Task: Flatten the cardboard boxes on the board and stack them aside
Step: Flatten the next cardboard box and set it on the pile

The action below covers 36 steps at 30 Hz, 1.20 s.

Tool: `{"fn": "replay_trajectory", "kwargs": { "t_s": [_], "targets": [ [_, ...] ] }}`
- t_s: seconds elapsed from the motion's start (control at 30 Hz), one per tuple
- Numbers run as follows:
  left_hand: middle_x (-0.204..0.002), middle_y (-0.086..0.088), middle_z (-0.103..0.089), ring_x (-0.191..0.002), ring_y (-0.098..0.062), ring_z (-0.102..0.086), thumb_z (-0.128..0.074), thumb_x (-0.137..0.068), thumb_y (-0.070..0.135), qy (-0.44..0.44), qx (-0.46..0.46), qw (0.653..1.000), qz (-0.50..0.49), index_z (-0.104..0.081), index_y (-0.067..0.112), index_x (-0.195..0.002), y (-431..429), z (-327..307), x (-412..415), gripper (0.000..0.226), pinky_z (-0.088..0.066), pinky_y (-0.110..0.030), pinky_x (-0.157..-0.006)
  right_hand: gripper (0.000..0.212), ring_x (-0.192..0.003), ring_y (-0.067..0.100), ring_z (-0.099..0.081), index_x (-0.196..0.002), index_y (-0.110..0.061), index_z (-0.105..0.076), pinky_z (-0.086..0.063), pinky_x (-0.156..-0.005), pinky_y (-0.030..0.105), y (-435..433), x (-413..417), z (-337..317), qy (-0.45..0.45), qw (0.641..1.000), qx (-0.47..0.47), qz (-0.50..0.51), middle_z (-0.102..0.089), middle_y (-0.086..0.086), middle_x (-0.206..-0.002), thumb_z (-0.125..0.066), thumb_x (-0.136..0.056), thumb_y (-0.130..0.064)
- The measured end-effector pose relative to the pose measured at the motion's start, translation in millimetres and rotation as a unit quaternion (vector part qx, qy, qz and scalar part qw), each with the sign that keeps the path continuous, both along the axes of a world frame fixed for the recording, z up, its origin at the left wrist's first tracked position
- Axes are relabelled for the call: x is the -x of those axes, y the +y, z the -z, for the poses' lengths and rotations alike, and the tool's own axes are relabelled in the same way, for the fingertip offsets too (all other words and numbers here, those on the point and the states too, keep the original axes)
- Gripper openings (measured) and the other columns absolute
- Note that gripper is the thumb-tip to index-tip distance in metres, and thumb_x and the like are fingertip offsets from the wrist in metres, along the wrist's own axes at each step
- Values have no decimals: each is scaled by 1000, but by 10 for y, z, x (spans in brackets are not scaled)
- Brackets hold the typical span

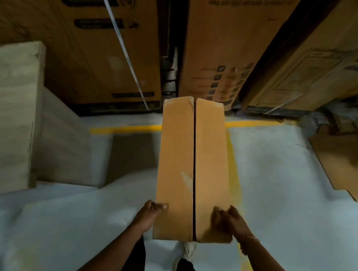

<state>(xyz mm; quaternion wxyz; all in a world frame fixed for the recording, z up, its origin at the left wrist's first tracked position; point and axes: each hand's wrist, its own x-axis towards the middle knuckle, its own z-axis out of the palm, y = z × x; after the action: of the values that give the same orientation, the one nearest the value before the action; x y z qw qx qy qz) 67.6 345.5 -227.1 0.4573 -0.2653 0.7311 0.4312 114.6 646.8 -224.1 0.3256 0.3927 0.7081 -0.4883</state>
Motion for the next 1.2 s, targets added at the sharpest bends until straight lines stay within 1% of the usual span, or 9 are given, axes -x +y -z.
{"fn": "replay_trajectory", "kwargs": {
  "t_s": [0.13,0.27,0.43,0.6,0.7,0.83,0.97,1.07,1.2],
  "targets": [
    [-130,6,-59,-115,-20,-57,-70,-50,86,28,-30,993,-107,-45,35,-142,86,194,-269,109,-47,-37,-98,94,-106,12,-63,-136,-39,-48,-52,-81,28,-1,66,-57,40,995,88,-4,-65,-13,-120,-74,-54,-76],
    [-111,24,-60,-111,-15,-58,-75,-69,68,107,-31,975,-191,-48,43,-128,124,-205,-367,70,-43,-31,-92,89,-108,12,-64,-144,-41,-44,-54,-78,26,-29,71,-416,75,988,131,17,-64,-14,-127,-75,-65,-68],
    [-115,18,-64,-107,-12,-60,-69,-65,79,170,-41,951,-255,-52,41,-127,-102,-948,-431,74,-47,-33,-92,106,-109,22,-64,-137,-38,-51,-53,-96,43,-358,178,-1132,126,981,134,55,-63,-5,-129,-81,-42,-75],
    [-113,20,-63,-101,-6,-60,-66,-76,68,242,-24,923,-299,-51,44,-125,-855,-1799,-602,56,-48,-28,-87,106,-94,-2,-65,-117,-50,-55,-51,-75,20,-1120,267,-1881,210,968,135,-13,-68,-22,-111,-76,-19,-85],
    [-105,22,-69,-101,-3,-64,-71,-72,66,309,-9,886,-346,-60,46,-111,-1433,-2255,-817,45,-51,-28,-88,98,-107,6,-61,-124,-50,-53,-50,-91,33,-1782,368,-2289,258,950,156,-81,-67,-19,-119,-72,-36,-88],
    [-100,26,-72,-96,2,-67,-72,-74,63,385,5,835,-393,-62,49,-110,-2290,-2724,-1158,41,-53,-25,-83,79,-107,17,-60,-145,-35,-42,-47,-73,26,-2768,449,-2619,272,933,174,-157,-60,-2,-131,-66,-76,-66],
    [-103,21,-71,-94,1,-66,-69,-71,65,421,41,800,-427,-62,43,-112,-3201,-3006,-1551,47,-51,-20,-74,112,-107,22,-61,-142,-46,-35,-52,-80,37,-3840,345,-2856,268,913,205,-229,-60,-4,-125,-69,-44,-88],
    [-105,20,-68,-98,-4,-64,-68,-77,63,424,75,785,-445,-60,41,-113,-3779,-3148,-1826,43,-52,-28,-81,133,-105,25,-62,-142,-48,-32,-54,-81,41,-4512,242,-2950,266,899,216,-273,-59,-5,-122,-65,-22,-95],
    [-106,19,-66,-101,-11,-63,-65,-77,68,415,103,774,-467,-56,41,-118,-4429,-3209,-1989,49,-52,-39,-91,128,-105,24,-63,-144,-47,-32,-54,-80,40,-5270,229,-3029,258,887,228,-307,-59,-3,-123,-64,-30,-95]
  ]
}}
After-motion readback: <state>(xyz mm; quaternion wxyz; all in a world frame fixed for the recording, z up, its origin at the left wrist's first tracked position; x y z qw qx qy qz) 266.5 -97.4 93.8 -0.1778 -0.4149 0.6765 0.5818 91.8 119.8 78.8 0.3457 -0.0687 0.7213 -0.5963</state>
